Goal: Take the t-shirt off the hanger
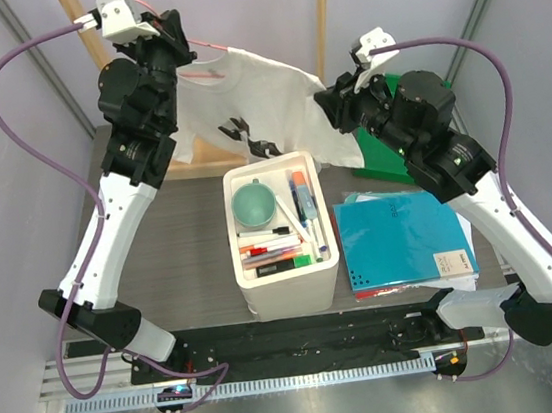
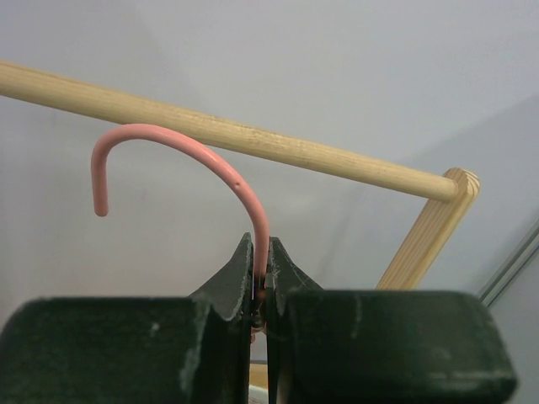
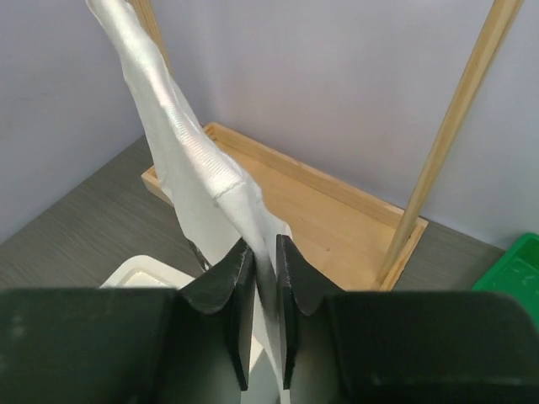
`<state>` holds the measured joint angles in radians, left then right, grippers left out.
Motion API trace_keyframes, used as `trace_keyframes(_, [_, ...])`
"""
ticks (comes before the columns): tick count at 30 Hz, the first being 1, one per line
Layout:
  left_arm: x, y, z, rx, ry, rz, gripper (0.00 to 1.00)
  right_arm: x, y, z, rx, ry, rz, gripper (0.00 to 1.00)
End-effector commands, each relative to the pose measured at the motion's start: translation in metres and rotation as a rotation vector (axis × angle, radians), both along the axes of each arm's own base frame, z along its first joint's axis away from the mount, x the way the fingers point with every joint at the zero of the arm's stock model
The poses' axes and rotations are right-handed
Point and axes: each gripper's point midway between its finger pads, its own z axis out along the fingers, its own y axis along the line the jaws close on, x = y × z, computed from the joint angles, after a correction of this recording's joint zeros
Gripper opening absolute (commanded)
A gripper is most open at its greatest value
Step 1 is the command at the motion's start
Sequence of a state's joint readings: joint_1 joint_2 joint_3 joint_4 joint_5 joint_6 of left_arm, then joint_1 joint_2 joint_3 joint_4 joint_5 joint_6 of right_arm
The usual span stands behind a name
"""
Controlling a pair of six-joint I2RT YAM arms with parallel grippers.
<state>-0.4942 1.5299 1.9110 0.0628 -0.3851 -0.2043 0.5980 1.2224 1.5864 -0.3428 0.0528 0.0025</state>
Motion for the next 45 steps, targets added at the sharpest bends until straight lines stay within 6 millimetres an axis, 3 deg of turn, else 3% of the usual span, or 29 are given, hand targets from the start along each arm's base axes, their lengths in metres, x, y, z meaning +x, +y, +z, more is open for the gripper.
trace_keyframes(1, [-0.021, 0.021, 0.049, -0.101, -0.129, 0.037, 0.00, 0.004, 0.000, 0.015, 0.073, -0.021, -0.017, 0.13])
trace_keyframes(3, [-0.020, 0.028, 0.048, -0.114, -0.113, 0.077, 0.00, 0.003, -0.003, 0.016, 0.085, -0.018, -0.031, 0.01])
trace_keyframes(5, [-0.020, 0.044, 0.043, -0.141, -0.093, 0.153, 0.00, 0.000, -0.011, 0.015, 0.096, -0.018, -0.064, 0.01])
trace_keyframes(7, [-0.025, 0.067, 0.035, -0.201, -0.079, 0.262, 0.00, 0.004, -0.030, 0.009, 0.111, -0.014, -0.169, 0.01])
trace_keyframes(8, [-0.027, 0.072, 0.034, -0.213, -0.081, 0.283, 0.00, -0.004, -0.045, 0.017, 0.150, -0.036, -0.214, 0.01])
trace_keyframes(9, [-0.025, 0.074, 0.028, -0.215, -0.075, 0.297, 0.00, 0.002, -0.066, 0.008, 0.179, -0.037, -0.340, 0.01])
trace_keyframes(11, [-0.028, 0.077, 0.028, -0.228, -0.081, 0.303, 0.00, -0.010, -0.090, 0.015, 0.261, -0.070, -0.423, 0.01])
trace_keyframes(12, [-0.028, 0.077, 0.028, -0.233, -0.080, 0.301, 0.00, -0.011, -0.097, 0.019, 0.295, -0.093, -0.450, 0.01])
trace_keyframes(13, [-0.028, 0.077, 0.028, -0.240, -0.079, 0.303, 0.00, -0.009, -0.105, 0.009, 0.303, -0.084, -0.499, 0.01])
trace_keyframes(20, [-0.030, 0.079, 0.033, -0.263, -0.078, 0.303, 0.00, -0.012, -0.137, 0.000, 0.443, -0.073, -0.682, 0.01])
trace_keyframes(27, [-0.040, 0.085, 0.039, -0.285, -0.098, 0.303, 0.00, -0.013, -0.150, -0.003, 0.471, -0.062, -0.761, 0.01])
trace_keyframes(32, [-0.044, 0.086, 0.045, -0.291, -0.109, 0.295, 0.00, -0.004, -0.143, -0.012, 0.439, -0.043, -0.762, 0.01])
trace_keyframes(35, [-0.045, 0.082, 0.048, -0.279, -0.111, 0.269, 0.00, 0.012, -0.123, -0.013, 0.400, -0.036, -0.700, 0.01])
trace_keyframes(38, [-0.042, 0.070, 0.050, -0.251, -0.119, 0.216, 0.00, 0.038, -0.085, -0.012, 0.321, -0.041, -0.565, 0.01])
trace_keyframes(39, [-0.042, 0.068, 0.051, -0.241, -0.120, 0.201, 0.00, 0.044, -0.059, -0.011, 0.286, -0.037, -0.437, 0.01])
trace_keyframes(40, [-0.037, 0.062, 0.049, -0.221, -0.109, 0.188, 0.00, 0.055, -0.048, -0.017, 0.218, -0.022, -0.380, 0.02])
trace_keyframes(41, [-0.035, 0.060, 0.049, -0.207, -0.105, 0.185, 0.00, 0.069, -0.029, -0.008, 0.194, -0.009, -0.309, 0.04])
trace_keyframes(43, [-0.029, 0.054, 0.049, -0.156, -0.086, 0.180, 0.00, 0.079, -0.012, -0.021, 0.124, 0.069, -0.262, 0.10])
trace_keyframes(44, [-0.026, 0.052, 0.048, -0.142, -0.081, 0.179, 0.00, 0.080, -0.010, -0.006, 0.137, 0.058, -0.255, 0.17])
trace_keyframes(45, [-0.027, 0.053, 0.050, -0.137, -0.081, 0.180, 0.00, 0.085, -0.006, -0.015, 0.116, 0.080, -0.246, 0.38])
